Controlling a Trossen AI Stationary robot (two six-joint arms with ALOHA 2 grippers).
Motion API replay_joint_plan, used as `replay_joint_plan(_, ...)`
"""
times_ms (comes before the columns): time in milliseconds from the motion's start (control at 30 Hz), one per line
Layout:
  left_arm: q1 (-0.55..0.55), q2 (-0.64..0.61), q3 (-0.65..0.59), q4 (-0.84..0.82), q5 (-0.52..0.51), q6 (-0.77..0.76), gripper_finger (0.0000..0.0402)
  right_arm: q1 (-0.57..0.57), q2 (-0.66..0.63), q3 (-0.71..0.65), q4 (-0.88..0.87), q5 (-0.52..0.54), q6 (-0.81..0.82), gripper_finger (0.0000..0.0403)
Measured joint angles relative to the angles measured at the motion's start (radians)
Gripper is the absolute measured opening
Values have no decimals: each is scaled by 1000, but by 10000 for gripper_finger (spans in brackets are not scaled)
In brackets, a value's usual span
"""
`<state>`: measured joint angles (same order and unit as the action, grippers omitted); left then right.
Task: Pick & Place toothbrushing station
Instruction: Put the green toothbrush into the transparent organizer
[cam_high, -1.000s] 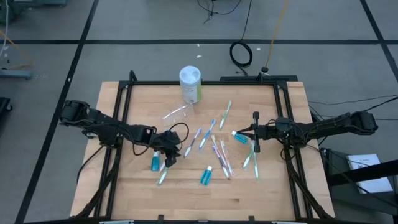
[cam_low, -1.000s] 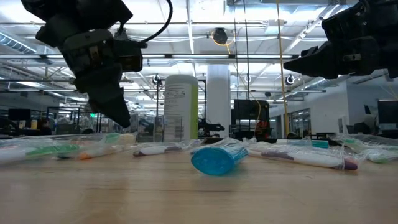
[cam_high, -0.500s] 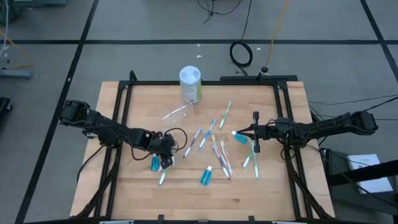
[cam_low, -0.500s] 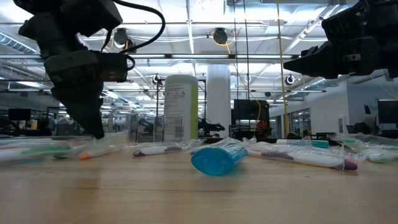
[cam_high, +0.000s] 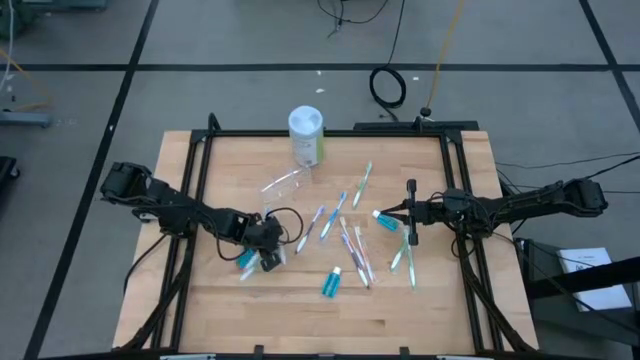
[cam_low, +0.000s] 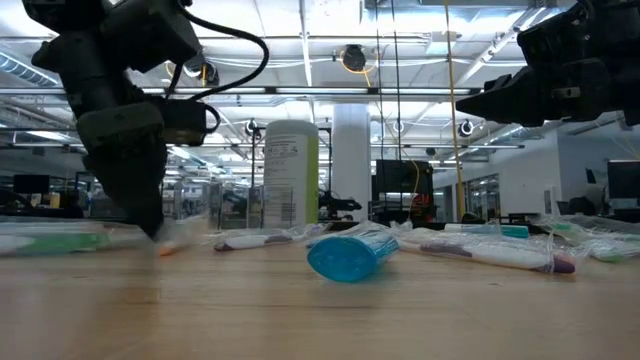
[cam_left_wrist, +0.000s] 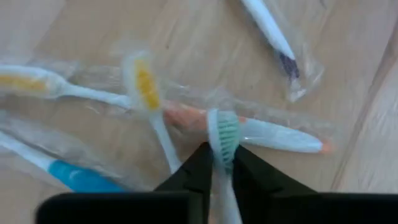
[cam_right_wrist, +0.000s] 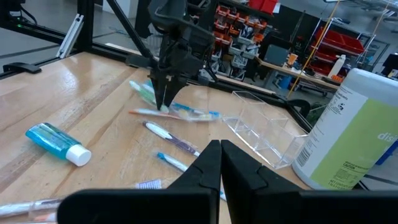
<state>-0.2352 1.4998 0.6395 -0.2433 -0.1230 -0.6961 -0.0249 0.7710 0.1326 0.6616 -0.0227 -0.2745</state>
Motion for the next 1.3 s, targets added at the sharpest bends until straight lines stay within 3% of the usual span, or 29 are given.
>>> replay_joint_plan(100, 1, -7, 0, 30, -17, -48, 11, 0, 0, 0, 0, 0, 0, 4)
replay_joint_plan(333, 6, -31, 0, 134, -24, -68, 33, 0, 0, 0, 0, 0, 0, 4)
replay_joint_plan(500, 11, -99, 1, 149, -120, -48, 13, 0, 0, 0, 1, 0, 0, 4)
replay_joint_plan(600, 13, -182, -2, 144, -250, -3, 9, 0, 0, -1, 1, 0, 0, 4)
replay_joint_plan(767, 16, -345, 0, 211, -527, 219, 19, 0, 0, -1, 2, 0, 0, 4)
replay_joint_plan(933, 35, -461, 0, 347, -854, 506, 7, 0, 0, -1, 8, 0, 0, 4)
replay_joint_plan(1067, 91, -469, 0, 511, -1068, 780, 23, 0, 0, -1, 9, 0, -1, 4)
replay_joint_plan(1167, 166, -449, 0, 537, -1058, 839, 25, 0, 0, -1, 11, 0, -2, 4)
replay_joint_plan(1300, 261, -376, -1, 531, -932, 720, 9, 0, 0, -1, 15, 0, -2, 4)
